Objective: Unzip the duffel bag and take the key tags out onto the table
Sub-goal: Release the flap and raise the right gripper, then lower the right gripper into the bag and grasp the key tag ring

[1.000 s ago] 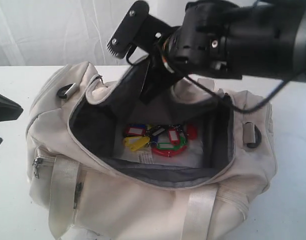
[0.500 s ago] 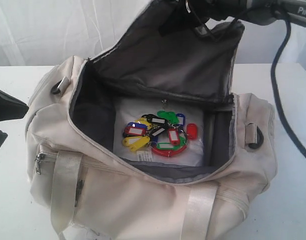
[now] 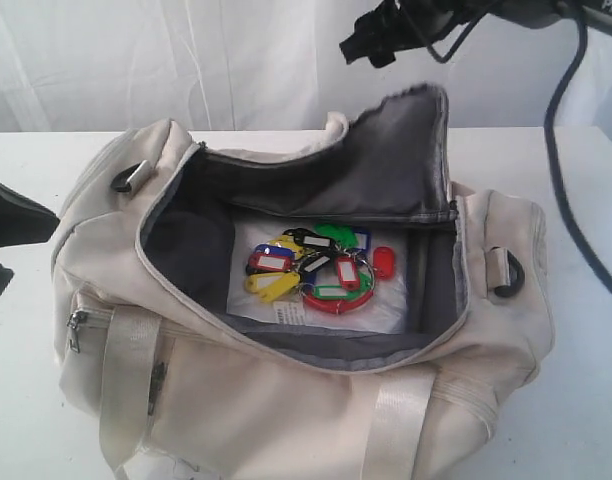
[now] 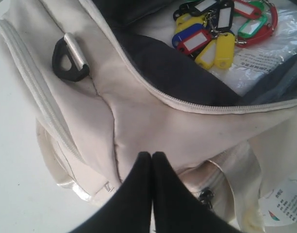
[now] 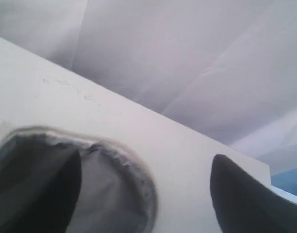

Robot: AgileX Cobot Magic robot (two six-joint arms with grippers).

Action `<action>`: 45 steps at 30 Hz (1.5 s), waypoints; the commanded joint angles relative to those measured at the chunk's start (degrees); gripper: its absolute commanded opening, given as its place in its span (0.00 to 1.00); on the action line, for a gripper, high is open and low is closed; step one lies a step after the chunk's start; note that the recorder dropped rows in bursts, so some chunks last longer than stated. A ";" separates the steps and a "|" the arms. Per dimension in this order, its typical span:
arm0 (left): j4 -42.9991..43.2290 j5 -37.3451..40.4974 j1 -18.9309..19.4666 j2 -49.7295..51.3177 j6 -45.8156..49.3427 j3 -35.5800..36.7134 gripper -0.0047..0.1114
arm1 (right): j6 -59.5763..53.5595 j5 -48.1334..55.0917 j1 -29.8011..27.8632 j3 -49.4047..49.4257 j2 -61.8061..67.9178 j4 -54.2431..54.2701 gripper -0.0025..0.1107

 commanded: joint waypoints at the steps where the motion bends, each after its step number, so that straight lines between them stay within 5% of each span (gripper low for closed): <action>1: -1.59 3.14 -0.09 -0.54 -0.32 -1.50 0.04 | -0.53 5.18 -0.51 -0.54 -4.60 0.82 0.55; 9: -4.03 2.77 -0.09 -0.54 0.24 -1.50 0.04 | -10.93 23.96 -0.51 -0.54 -7.97 5.22 0.37; 14: -3.67 2.77 -0.09 -0.54 1.56 -1.50 0.04 | -20.05 26.85 -0.56 -0.54 -12.12 20.01 0.13; 18: -3.66 2.88 -0.09 -0.54 1.44 -1.50 0.04 | -31.10 26.85 -0.56 -0.04 -15.70 37.06 0.03; 24: -4.18 2.88 -0.09 -0.54 1.32 -1.50 0.04 | -47.65 26.85 0.06 9.27 -21.30 63.27 0.02; 34: -7.08 4.92 -0.09 -0.54 0.76 -1.50 0.04 | -59.20 23.50 3.75 27.63 -18.42 62.27 0.02; 45: -8.40 5.90 -0.09 -0.54 0.76 -1.50 0.04 | -66.70 17.42 3.96 28.62 -13.49 57.19 0.03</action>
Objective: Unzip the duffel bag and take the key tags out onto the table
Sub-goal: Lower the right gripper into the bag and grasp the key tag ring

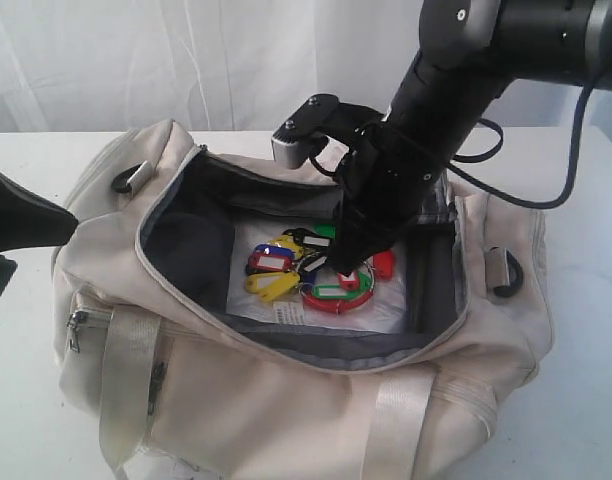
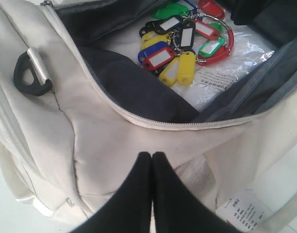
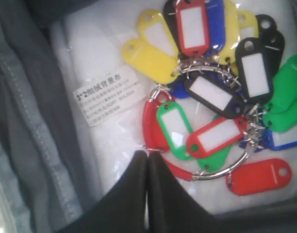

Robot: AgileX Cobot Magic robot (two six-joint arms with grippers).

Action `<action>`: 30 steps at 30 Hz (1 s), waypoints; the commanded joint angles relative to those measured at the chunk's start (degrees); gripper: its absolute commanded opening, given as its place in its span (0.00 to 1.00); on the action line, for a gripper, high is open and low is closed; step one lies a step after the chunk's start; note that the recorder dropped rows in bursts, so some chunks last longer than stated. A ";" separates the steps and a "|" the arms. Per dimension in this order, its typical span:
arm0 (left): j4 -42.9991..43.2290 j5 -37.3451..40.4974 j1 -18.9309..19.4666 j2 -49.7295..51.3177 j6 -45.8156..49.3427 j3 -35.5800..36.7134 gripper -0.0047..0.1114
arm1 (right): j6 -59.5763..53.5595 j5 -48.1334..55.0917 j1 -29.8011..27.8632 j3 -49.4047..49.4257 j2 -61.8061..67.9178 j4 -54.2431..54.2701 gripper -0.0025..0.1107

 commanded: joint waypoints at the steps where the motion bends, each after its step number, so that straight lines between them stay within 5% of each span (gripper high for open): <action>1: -1.52 2.14 -0.09 -0.54 -0.52 -0.37 0.04 | -4.76 -2.31 0.62 0.21 0.82 0.19 0.04; 4: -1.52 2.63 -0.09 -0.54 -0.52 -0.37 0.04 | -6.06 -2.07 1.55 0.21 2.02 0.28 0.16; 11: -1.86 3.43 -0.09 -0.54 -0.52 -0.37 0.04 | -4.68 -7.62 3.31 0.21 6.04 -0.29 0.67; 20: -1.97 3.43 -0.09 -0.54 -0.52 -0.37 0.04 | -2.60 -11.29 3.31 0.61 11.55 -1.41 0.69; 24: -1.97 3.43 -0.09 -0.54 -0.52 -0.37 0.04 | 3.44 -9.91 3.31 0.61 14.15 -1.63 0.56; 26: -1.97 3.43 -0.09 -0.54 -0.52 -0.37 0.04 | 8.99 -7.94 3.31 0.61 14.15 -3.17 0.33; 27: -1.97 3.43 -0.09 -0.54 -0.52 -0.37 0.04 | 11.10 -5.98 3.31 0.61 14.15 -5.30 0.11; 28: -1.97 3.43 -0.09 -0.54 -0.52 -0.37 0.04 | 12.19 -4.09 3.31 0.61 14.15 -6.67 0.03; 30: -1.97 3.43 -0.09 -0.54 -0.52 -0.37 0.04 | 13.34 -1.69 3.31 0.61 13.92 -7.58 0.02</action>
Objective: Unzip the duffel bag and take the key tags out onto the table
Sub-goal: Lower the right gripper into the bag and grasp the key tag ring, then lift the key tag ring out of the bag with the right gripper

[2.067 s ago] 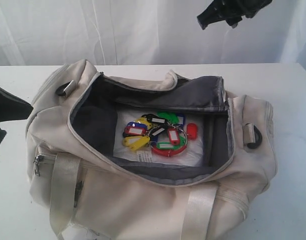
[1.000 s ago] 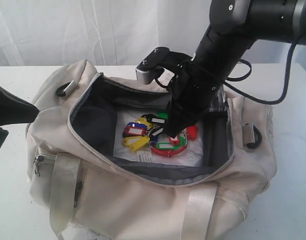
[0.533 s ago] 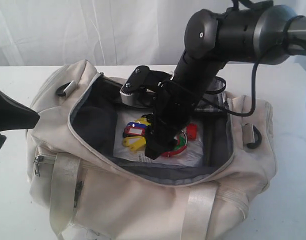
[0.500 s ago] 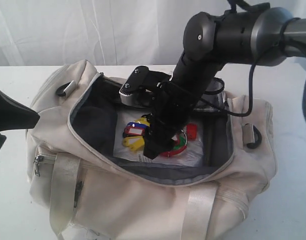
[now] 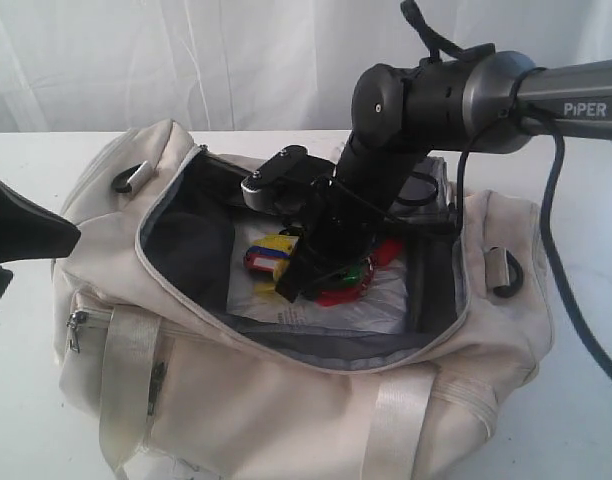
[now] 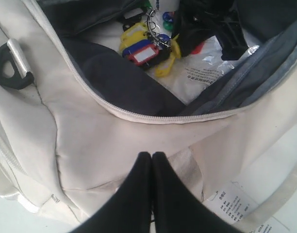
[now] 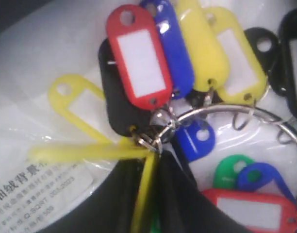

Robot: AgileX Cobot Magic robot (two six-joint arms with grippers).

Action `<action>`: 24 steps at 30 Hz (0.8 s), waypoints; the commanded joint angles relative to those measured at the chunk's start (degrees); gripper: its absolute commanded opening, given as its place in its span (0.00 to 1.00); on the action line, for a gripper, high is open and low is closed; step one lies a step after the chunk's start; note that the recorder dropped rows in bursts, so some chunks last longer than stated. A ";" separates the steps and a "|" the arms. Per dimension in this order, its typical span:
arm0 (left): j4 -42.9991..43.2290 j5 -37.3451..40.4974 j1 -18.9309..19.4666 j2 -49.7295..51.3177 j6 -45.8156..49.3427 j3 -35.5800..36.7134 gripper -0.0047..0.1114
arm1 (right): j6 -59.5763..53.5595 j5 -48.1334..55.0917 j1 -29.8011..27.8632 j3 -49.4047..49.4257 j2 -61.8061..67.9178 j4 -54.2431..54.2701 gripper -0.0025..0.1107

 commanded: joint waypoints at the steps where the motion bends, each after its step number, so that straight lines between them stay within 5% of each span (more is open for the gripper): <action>1: -1.19 1.01 -0.09 -0.54 -0.32 -0.37 0.04 | 3.19 9.43 0.02 0.99 1.29 -4.37 0.02; 24: -2.51 1.67 -0.09 -0.54 -0.09 -0.37 0.04 | 4.76 7.09 0.02 -3.39 -16.51 -4.17 0.02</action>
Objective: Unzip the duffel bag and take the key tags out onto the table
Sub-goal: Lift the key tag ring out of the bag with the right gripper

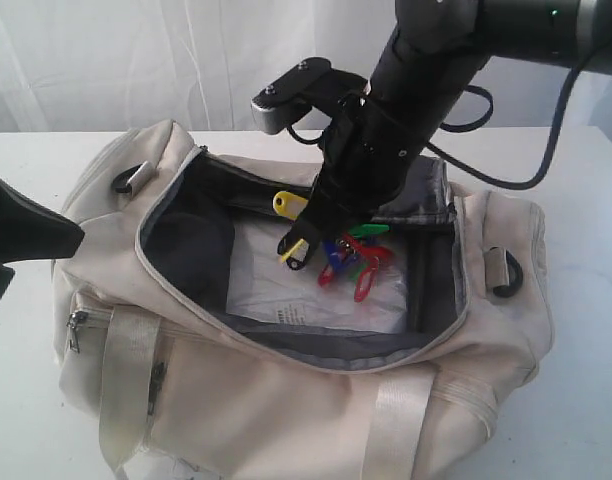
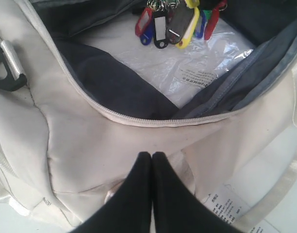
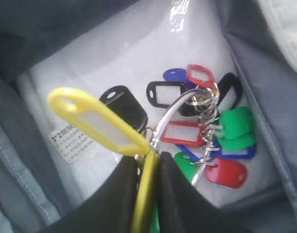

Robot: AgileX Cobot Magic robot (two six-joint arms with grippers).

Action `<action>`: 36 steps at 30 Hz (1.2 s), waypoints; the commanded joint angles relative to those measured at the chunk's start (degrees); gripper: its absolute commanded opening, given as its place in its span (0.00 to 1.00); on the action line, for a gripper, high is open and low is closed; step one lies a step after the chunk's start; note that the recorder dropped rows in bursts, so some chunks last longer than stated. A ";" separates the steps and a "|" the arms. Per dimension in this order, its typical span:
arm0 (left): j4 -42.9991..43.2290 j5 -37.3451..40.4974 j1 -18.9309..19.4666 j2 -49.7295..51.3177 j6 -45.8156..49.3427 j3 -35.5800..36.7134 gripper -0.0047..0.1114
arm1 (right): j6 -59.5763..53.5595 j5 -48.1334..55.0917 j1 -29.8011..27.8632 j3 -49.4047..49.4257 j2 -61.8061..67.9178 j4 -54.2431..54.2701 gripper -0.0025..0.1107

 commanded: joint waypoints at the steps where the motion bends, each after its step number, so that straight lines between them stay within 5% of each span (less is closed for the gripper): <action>1: -1.17 1.31 -0.09 -0.54 -0.09 -0.37 0.04 | 0.53 -0.32 0.02 -0.46 -4.26 -0.46 0.02; 18: -1.17 1.81 -0.09 -0.54 0.16 -0.37 0.04 | 8.03 -0.78 0.02 -0.46 -17.18 -10.28 0.02; 28: -1.17 1.81 -0.09 -0.54 0.16 -0.37 0.04 | 23.54 10.39 0.02 0.74 -29.68 -31.97 0.02; 36: -1.35 1.93 -0.09 -0.54 0.16 -0.37 0.04 | 31.74 10.39 0.02 11.09 -38.97 -42.32 0.02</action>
